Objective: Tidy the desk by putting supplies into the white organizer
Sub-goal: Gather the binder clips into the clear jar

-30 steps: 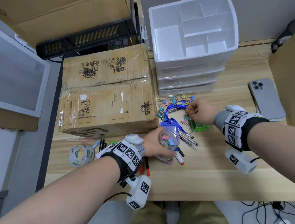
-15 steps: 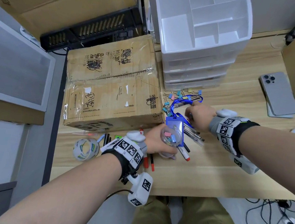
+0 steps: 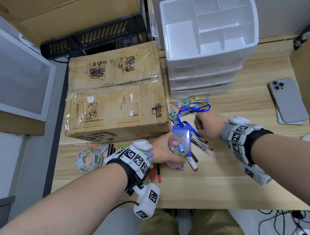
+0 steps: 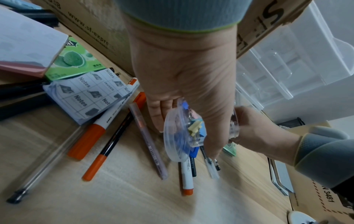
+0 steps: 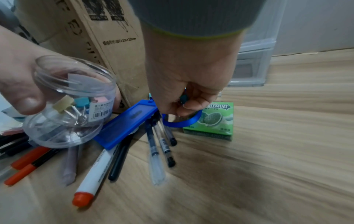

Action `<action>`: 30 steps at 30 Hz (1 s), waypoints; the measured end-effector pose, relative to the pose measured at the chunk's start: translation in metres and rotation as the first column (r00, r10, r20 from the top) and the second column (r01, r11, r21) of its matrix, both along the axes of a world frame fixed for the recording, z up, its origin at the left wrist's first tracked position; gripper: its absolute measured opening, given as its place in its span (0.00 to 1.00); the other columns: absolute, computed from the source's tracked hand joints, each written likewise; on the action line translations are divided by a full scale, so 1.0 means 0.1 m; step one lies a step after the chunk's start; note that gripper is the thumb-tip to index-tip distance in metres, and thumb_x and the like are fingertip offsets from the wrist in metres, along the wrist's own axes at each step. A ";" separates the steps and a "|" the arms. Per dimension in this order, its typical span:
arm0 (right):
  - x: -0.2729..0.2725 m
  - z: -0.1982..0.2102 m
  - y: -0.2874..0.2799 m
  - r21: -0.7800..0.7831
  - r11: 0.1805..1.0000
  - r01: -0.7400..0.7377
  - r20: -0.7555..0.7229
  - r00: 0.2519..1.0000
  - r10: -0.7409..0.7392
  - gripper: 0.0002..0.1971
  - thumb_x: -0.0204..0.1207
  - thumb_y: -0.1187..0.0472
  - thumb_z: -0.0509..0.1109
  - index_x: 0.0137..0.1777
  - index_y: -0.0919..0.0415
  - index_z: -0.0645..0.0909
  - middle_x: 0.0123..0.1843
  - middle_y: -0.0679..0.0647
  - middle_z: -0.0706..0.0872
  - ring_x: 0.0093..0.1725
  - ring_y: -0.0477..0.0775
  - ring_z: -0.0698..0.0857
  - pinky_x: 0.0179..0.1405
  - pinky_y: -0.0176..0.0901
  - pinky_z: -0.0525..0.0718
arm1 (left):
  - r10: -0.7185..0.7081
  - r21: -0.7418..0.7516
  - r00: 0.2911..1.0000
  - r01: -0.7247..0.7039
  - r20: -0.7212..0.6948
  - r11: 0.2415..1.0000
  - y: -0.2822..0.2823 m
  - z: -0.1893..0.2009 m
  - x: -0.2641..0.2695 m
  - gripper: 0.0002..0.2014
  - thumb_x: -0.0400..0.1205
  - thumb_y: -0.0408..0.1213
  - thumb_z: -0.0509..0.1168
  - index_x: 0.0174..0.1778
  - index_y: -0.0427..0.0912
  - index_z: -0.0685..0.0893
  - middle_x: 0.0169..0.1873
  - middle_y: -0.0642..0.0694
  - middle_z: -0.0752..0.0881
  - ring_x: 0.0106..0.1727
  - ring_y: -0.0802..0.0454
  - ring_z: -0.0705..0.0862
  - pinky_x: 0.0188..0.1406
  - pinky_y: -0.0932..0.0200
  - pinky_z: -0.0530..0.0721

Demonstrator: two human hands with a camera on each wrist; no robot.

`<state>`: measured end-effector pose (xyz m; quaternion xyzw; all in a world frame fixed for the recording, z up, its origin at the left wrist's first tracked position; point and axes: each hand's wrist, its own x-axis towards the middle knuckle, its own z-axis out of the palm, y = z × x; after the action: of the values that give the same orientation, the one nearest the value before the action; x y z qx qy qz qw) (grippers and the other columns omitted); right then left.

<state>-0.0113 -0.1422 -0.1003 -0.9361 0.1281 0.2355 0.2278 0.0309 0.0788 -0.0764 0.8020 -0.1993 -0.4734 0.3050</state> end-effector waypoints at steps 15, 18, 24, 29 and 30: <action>0.17 0.65 0.22 0.717 0.674 0.178 -0.343 0.932 0.119 0.12 0.70 0.65 0.81 0.54 0.61 0.90 0.43 0.56 0.91 0.33 0.42 0.84 0.29 0.33 0.80 | -0.035 -0.056 0.990 0.028 -0.136 0.998 -0.05 0.02 -0.03 0.26 0.70 0.31 0.82 0.62 0.41 0.81 0.54 0.42 0.89 0.49 0.61 0.86 0.56 0.67 0.84; 0.21 0.59 0.14 0.708 0.645 0.288 -0.337 0.940 -0.051 0.09 0.75 0.68 0.76 0.55 0.62 0.88 0.36 0.54 0.90 0.31 0.44 0.86 0.24 0.34 0.80 | -0.018 -0.060 0.990 0.010 -0.142 0.998 -0.08 0.02 -0.03 0.34 0.67 0.34 0.83 0.68 0.42 0.78 0.54 0.51 0.87 0.51 0.63 0.85 0.50 0.76 0.82; 0.27 0.02 -0.41 0.166 0.900 0.403 -0.007 0.913 -0.407 0.11 0.71 0.65 0.75 0.53 0.54 0.84 0.47 0.57 0.88 0.41 0.57 0.87 0.44 0.47 0.88 | -0.003 0.004 0.992 0.003 -0.126 1.000 -0.09 -0.03 0.01 0.33 0.70 0.31 0.83 0.68 0.42 0.76 0.51 0.56 0.85 0.48 0.66 0.83 0.39 0.83 0.78; 0.26 -0.06 -0.43 0.002 0.964 0.266 0.001 0.964 -0.266 0.13 0.75 0.60 0.74 0.60 0.56 0.85 0.55 0.58 0.85 0.54 0.60 0.83 0.52 0.44 0.80 | 0.004 0.024 0.994 -0.001 -0.112 1.000 -0.06 -0.06 0.02 0.32 0.68 0.36 0.84 0.65 0.44 0.78 0.55 0.51 0.87 0.51 0.62 0.85 0.44 0.77 0.81; 0.26 -0.05 -0.40 -0.010 0.968 0.252 0.006 0.968 -0.251 0.09 0.76 0.61 0.72 0.55 0.58 0.85 0.52 0.58 0.85 0.50 0.60 0.81 0.47 0.42 0.78 | 0.006 0.031 0.994 -0.003 -0.112 1.000 -0.06 -0.06 0.01 0.32 0.67 0.36 0.85 0.65 0.44 0.78 0.56 0.50 0.87 0.54 0.58 0.86 0.50 0.71 0.84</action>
<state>0.0151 -0.1823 -0.1055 -0.9140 0.2464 0.2018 0.2513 0.0322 0.0725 -0.0826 0.7791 -0.1727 -0.5202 0.3043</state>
